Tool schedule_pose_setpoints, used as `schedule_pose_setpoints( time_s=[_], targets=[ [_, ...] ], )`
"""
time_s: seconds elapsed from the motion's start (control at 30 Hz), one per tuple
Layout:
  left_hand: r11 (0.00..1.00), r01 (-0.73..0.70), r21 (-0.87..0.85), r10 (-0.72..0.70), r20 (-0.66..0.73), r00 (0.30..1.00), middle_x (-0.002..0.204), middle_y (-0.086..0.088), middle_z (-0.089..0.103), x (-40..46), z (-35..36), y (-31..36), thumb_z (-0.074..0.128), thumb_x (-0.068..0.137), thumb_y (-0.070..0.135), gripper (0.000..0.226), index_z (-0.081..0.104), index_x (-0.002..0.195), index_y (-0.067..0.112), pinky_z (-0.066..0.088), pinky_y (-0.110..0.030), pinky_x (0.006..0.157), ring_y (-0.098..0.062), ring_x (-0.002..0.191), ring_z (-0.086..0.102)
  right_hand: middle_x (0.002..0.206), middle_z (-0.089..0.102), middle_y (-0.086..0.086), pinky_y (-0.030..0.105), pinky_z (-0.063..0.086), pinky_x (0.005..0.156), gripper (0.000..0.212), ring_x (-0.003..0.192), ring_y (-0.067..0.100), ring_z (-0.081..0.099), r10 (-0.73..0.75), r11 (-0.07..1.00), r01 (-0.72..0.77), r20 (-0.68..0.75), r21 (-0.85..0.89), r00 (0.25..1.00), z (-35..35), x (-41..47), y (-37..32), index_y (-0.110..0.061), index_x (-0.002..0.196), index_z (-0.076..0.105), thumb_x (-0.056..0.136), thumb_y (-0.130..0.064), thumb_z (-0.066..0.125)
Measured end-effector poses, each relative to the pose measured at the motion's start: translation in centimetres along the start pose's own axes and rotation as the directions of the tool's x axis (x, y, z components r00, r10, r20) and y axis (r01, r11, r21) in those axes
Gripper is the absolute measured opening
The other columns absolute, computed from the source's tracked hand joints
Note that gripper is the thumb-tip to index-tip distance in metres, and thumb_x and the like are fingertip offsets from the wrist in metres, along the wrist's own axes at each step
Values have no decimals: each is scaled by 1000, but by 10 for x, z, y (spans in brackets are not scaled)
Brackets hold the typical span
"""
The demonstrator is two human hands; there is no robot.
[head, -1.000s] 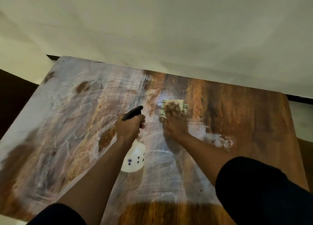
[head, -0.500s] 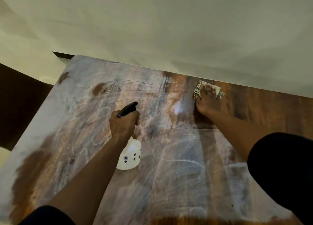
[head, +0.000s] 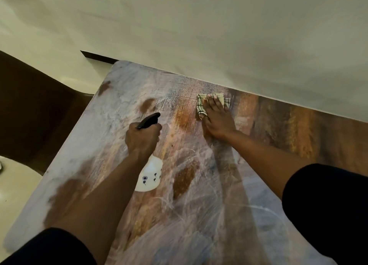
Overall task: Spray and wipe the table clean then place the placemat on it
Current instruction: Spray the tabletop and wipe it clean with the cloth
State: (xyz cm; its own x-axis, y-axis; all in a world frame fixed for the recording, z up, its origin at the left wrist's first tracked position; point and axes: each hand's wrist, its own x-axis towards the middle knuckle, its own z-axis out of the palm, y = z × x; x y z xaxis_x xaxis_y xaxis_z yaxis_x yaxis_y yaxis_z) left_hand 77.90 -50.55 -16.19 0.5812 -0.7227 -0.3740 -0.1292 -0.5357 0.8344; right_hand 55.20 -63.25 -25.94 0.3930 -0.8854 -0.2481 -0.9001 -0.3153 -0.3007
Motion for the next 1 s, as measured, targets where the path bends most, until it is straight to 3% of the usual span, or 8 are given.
schedule_pose_setpoints(
  time_s=[0.07,0.2,0.3,0.4,0.57,0.73,0.9,1.0],
  targets=[
    [1000,13,-10,-14,-11,1000,61,2,71,11,-7,3,73,74,31,32,83,103,38,61,-45,72,-23,62,66,172,-8,-1,49,2,128,64,158,21,-10,53,999,-53,-31,0,998,-3,2,16,-24,165,2,110,-45,27],
    [998,48,-39,-49,-19,999,63,-3,72,34,-17,9,71,67,32,23,80,87,37,55,-37,64,-22,59,66,173,-6,4,49,-2,126,64,159,26,-7,464,885,-456,-105,95,879,-24,13,59,-19,166,5,110,-40,28],
    [998,48,-43,-49,-9,999,61,-3,70,48,-20,11,72,71,29,20,76,83,45,50,-32,59,-21,56,63,173,-6,6,51,-2,128,65,159,28,-9,545,835,-532,-79,139,835,-29,29,64,-17,165,5,110,-40,28],
    [998,52,-26,-52,-4,999,59,0,70,59,-21,10,72,70,29,28,77,90,49,53,-33,61,-20,56,65,173,-4,8,51,-4,128,65,159,30,-5,460,887,-449,-114,110,881,-23,47,27,-19,165,5,109,-42,28],
    [996,61,-61,-59,35,998,69,-7,76,70,-30,8,74,72,29,38,82,109,33,49,-32,55,-22,61,68,171,-8,7,53,-1,127,68,158,29,-10,119,992,-114,-88,59,989,-1,90,-78,-22,165,3,108,-49,28],
    [993,59,-100,-59,4,998,68,-9,73,71,-39,14,74,75,21,16,77,80,35,43,-29,52,-23,62,65,173,-8,4,52,-1,128,68,158,25,-12,-184,983,184,48,-1,982,23,104,-156,-20,165,3,108,-40,33],
    [993,50,-102,-48,26,999,65,-7,72,65,-35,18,72,68,27,13,79,68,38,43,-32,54,-24,61,63,172,-8,0,47,-1,128,66,158,18,-13,-120,992,120,-7,42,993,22,85,-130,-21,165,1,109,-43,28],
    [994,35,-101,-28,67,997,66,-7,73,60,-27,16,73,74,26,25,82,94,37,44,-30,51,-22,60,64,173,-3,1,44,-2,127,65,159,19,-10,68,992,-57,-97,111,993,18,51,-81,-20,165,4,109,-44,26]
  ],
)
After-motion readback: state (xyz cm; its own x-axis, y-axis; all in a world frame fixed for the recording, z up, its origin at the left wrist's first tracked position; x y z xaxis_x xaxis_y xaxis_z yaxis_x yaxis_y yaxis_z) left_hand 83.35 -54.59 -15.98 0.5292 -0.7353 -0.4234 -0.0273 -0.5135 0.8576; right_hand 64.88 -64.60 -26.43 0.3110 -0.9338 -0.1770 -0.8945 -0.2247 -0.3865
